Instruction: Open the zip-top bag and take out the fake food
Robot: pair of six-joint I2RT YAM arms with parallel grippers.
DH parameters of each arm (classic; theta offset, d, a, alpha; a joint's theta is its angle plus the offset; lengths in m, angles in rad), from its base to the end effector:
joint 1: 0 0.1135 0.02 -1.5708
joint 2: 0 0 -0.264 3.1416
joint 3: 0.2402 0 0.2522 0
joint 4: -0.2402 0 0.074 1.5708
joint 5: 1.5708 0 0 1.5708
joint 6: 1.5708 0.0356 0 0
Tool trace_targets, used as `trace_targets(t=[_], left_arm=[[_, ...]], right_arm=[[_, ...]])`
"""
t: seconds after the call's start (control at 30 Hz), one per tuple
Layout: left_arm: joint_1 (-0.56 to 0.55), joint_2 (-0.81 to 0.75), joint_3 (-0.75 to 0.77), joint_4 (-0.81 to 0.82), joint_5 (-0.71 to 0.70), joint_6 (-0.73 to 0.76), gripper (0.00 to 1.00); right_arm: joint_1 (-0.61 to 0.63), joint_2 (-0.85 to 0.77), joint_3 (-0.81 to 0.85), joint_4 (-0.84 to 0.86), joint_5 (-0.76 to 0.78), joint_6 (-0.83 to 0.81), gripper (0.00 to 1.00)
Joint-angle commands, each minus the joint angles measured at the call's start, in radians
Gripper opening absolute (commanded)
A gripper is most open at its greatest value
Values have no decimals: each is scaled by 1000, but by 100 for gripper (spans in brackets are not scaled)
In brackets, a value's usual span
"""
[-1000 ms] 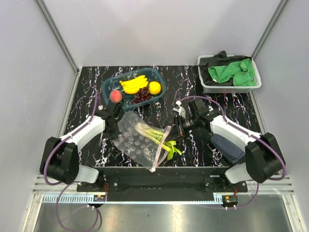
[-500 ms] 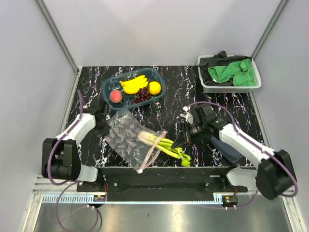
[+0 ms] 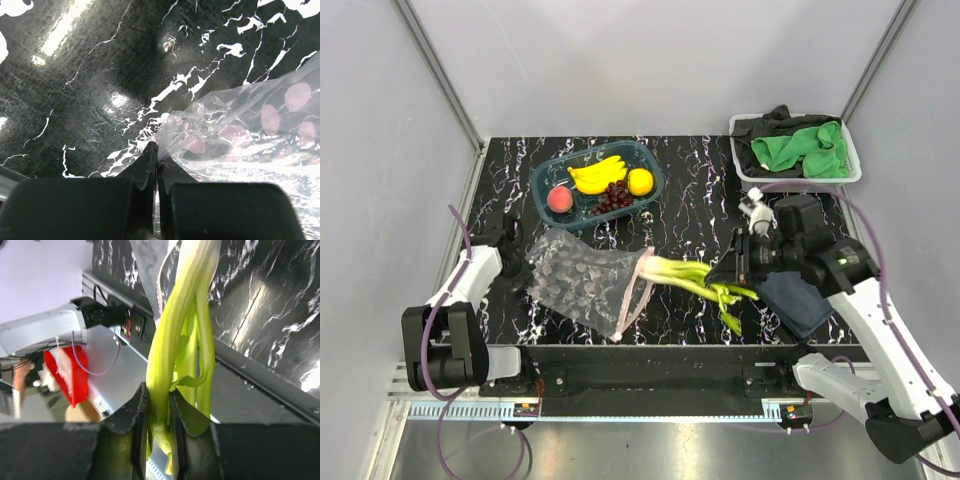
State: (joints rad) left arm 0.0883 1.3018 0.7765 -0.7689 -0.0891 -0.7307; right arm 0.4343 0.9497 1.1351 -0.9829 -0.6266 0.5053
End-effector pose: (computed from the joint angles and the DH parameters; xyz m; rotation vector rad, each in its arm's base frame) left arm 0.2206 0.0227 0.1918 -1.1515 2.6085 -0.0047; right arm 0.1435 0.0896 0.3587 -0.2384 2.4854 1.1713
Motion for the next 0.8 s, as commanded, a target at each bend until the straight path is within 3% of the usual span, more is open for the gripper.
trace_targets(t=[0.0, 0.27, 0.47, 0.57, 0.6, 0.77], left_arm=[[14, -42, -9, 19, 25, -16, 0], [27, -68, -8, 19, 26, 2, 0], [28, -70, -17, 19, 83, 2, 0], [28, -98, -28, 19, 147, 13, 25], [30, -120, -28, 17, 163, 19, 40], [30, -203, -33, -21, 226, 17, 75]], right_arm=[[-3, 39, 211, -152, 119, -79, 0], [-5, 205, 551, -272, 145, -143, 0], [-5, 403, 595, -61, 47, -172, 0], [-5, 614, 742, 21, -5, -185, 0], [-5, 656, 785, 27, -21, -180, 0], [-3, 923, 1029, 89, -186, -146, 0]])
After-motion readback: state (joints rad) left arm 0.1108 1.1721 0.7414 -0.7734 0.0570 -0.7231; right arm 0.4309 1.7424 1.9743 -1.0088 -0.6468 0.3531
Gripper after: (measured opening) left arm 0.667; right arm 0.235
